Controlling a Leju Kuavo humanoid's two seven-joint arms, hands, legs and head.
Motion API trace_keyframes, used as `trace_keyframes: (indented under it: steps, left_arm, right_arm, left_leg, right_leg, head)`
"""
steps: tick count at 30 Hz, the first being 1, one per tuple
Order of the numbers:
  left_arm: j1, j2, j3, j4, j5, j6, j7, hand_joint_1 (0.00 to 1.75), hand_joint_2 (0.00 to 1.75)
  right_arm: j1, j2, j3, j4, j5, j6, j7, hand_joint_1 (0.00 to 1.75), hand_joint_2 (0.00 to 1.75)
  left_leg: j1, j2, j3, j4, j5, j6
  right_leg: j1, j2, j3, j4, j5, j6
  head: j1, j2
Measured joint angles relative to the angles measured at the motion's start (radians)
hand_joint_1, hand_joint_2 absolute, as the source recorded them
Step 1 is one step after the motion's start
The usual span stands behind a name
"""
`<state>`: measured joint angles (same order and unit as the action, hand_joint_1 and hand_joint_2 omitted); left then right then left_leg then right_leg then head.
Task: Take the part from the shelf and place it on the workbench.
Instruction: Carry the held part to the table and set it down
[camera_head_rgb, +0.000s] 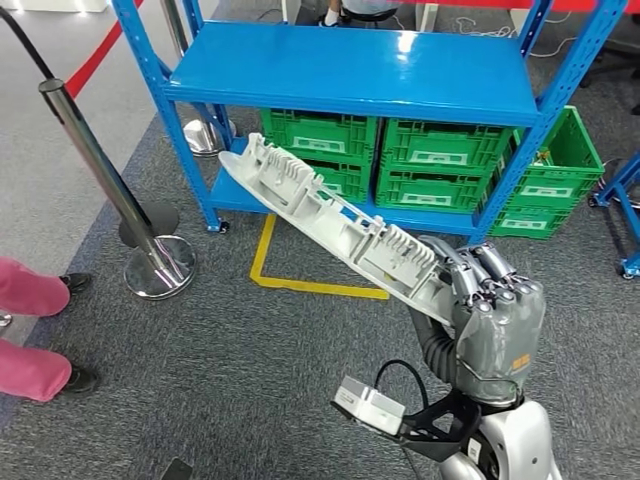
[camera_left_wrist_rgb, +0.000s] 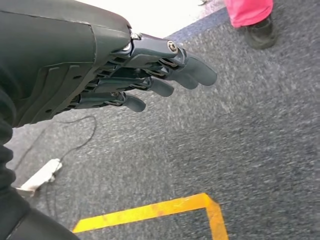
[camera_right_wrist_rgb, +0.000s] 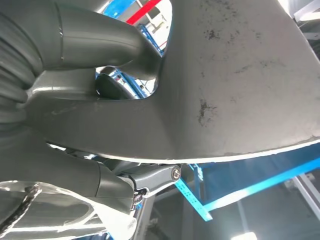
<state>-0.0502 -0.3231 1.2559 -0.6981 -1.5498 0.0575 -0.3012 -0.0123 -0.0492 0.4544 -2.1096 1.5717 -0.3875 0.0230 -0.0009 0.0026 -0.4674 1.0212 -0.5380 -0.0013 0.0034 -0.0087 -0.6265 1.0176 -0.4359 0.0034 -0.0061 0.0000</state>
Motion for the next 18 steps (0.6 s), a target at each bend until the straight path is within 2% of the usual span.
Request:
trace_keyframes:
  steps: [1,2,3,4,5,7,8,9,10,11,12,13,14,15,16,18]
  left_arm:
    - [-0.003,0.0,0.002,0.0,0.0,0.0,-0.001,0.0,1.75]
    - [-0.004,-0.001,0.005,0.001,0.0,0.0,-0.001,0.0,1.75]
    - [-0.004,-0.001,0.007,0.001,0.0,0.0,-0.002,0.0,1.75]
    - [-0.003,-0.001,0.009,0.001,0.0,0.0,-0.002,0.0,1.75]
    - [-0.003,-0.001,0.01,0.001,0.0,0.0,-0.002,0.0,1.75]
    - [-0.004,-0.002,0.011,0.002,0.0,-0.001,-0.003,0.0,1.75]
    - [-0.004,-0.003,0.011,0.002,0.0,-0.002,-0.004,0.0,1.75]
    - [-0.004,-0.003,0.012,0.002,0.0,-0.003,-0.004,0.0,1.75]
    - [-0.004,-0.003,0.012,0.002,0.0,-0.004,-0.005,0.0,1.75]
    - [-0.004,-0.003,0.013,0.002,0.0,-0.005,-0.005,0.0,1.75]
    - [-0.004,-0.003,0.014,0.002,0.0,-0.005,-0.006,0.0,1.75]
    - [-0.004,-0.003,0.014,0.003,0.0,-0.005,-0.006,0.0,1.75]
    - [-0.004,-0.003,0.015,0.003,0.0,-0.005,-0.008,0.0,1.75]
    - [-0.004,-0.004,0.016,0.003,0.0,-0.006,-0.01,0.0,1.75]
    - [-0.004,-0.004,0.016,0.003,0.0,-0.006,-0.012,0.0,1.75]
    - [-0.003,-0.005,0.017,0.003,0.0,-0.008,-0.017,0.0,1.75]
  right_arm:
    - [-0.004,0.0,0.001,0.0,0.0,0.001,0.001,1.75,1.75]
    - [-0.006,0.0,0.002,0.001,0.0,0.001,0.001,1.75,1.75]
    - [-0.007,0.0,0.004,0.002,0.0,0.001,0.002,1.75,1.75]
    - [-0.007,-0.001,0.005,0.003,0.0,0.001,0.003,1.75,1.75]
    - [-0.007,-0.001,0.005,0.004,0.0,0.001,0.004,1.75,1.75]
    - [-0.008,-0.003,0.007,0.006,0.0,0.001,0.006,1.75,1.75]
    - [-0.008,-0.004,0.009,0.007,0.0,0.001,0.006,1.75,1.75]
    - [-0.008,-0.004,0.01,0.009,0.0,0.002,0.007,1.75,1.75]
    - [-0.008,-0.004,0.012,0.01,-0.001,0.002,0.008,1.75,1.75]
    - [-0.008,-0.004,0.013,0.011,-0.001,0.002,0.008,1.75,1.75]
    - [-0.009,-0.004,0.014,0.012,-0.001,0.002,0.009,1.75,1.75]
    - [-0.012,-0.005,0.014,0.012,-0.001,0.003,0.009,1.75,1.75]
    - [-0.015,-0.005,0.015,0.012,-0.001,0.004,0.01,1.75,1.75]
    - [-0.017,-0.005,0.015,0.012,-0.001,0.004,0.01,1.75,1.75]
    - [-0.018,-0.005,0.015,0.012,-0.001,0.004,0.01,1.75,1.75]
    - [-0.017,-0.005,0.015,0.012,-0.001,0.002,0.01,1.75,1.75]
  left_leg:
    - [-0.003,0.0,0.014,-0.031,-0.011,0.005]
    - [-0.003,0.0,0.01,-0.041,-0.006,0.01]
    - [-0.003,0.002,0.002,-0.043,0.005,0.016]
    - [-0.001,0.004,-0.009,-0.047,0.017,0.024]
    - [0.0,0.006,-0.022,-0.05,0.029,0.029]
    - [-0.001,0.008,-0.053,-0.05,0.051,0.035]
    - [-0.001,0.008,-0.069,-0.049,0.064,0.035]
    - [-0.002,0.009,-0.084,-0.049,0.076,0.034]
    - [-0.002,0.009,-0.099,-0.048,0.088,0.033]
    - [-0.002,0.01,-0.113,-0.047,0.099,0.031]
    - [-0.002,0.009,-0.123,-0.045,0.109,0.028]
    - [-0.004,0.009,-0.132,-0.042,0.117,0.025]
    - [-0.006,0.008,-0.138,-0.038,0.124,0.02]
    - [-0.008,0.008,-0.144,-0.034,0.131,0.016]
    - [-0.009,0.008,-0.149,-0.031,0.138,0.011]
    - [-0.008,0.007,-0.159,-0.026,0.142,0.001]
  right_leg:
    - [-0.001,-0.001,-0.004,0.0,0.011,0.006]
    - [-0.003,-0.002,-0.008,-0.001,0.017,0.012]
    - [-0.005,-0.001,-0.013,0.001,0.012,0.018]
    - [-0.006,0.001,-0.023,0.015,-0.011,0.023]
    - [-0.007,0.003,-0.036,0.048,-0.051,0.027]
    - [-0.008,0.005,-0.069,0.163,-0.142,0.033]
    - [-0.008,0.005,-0.08,0.228,-0.161,0.036]
    - [-0.008,0.005,-0.084,0.275,-0.153,0.037]
    - [-0.008,0.005,-0.075,0.293,-0.123,0.037]
    - [-0.008,0.005,-0.049,0.277,-0.087,0.036]
    - [-0.008,0.005,-0.003,0.224,-0.063,0.033]
    - [-0.007,0.005,0.059,0.145,-0.06,0.03]
    - [-0.007,0.005,0.116,0.064,-0.076,0.028]
    - [-0.006,0.005,0.157,-0.001,-0.098,0.025]
    - [-0.005,0.006,0.177,-0.039,-0.115,0.022]
    - [-0.007,0.007,0.168,-0.054,-0.117,0.009]
  head:
    - [0.0,0.0]
    - [0.0,0.0]
    - [0.0,0.0]
    - [0.001,0.0]
    - [0.002,0.0]
    - [0.004,0.0]
    - [0.004,0.0]
    - [0.005,0.0]
    - [0.005,0.0]
    - [0.005,0.0]
    - [0.005,0.0]
    - [0.006,0.0]
    - [0.005,0.0]
    - [0.005,0.0]
    - [0.005,0.0]
    - [0.004,0.0]
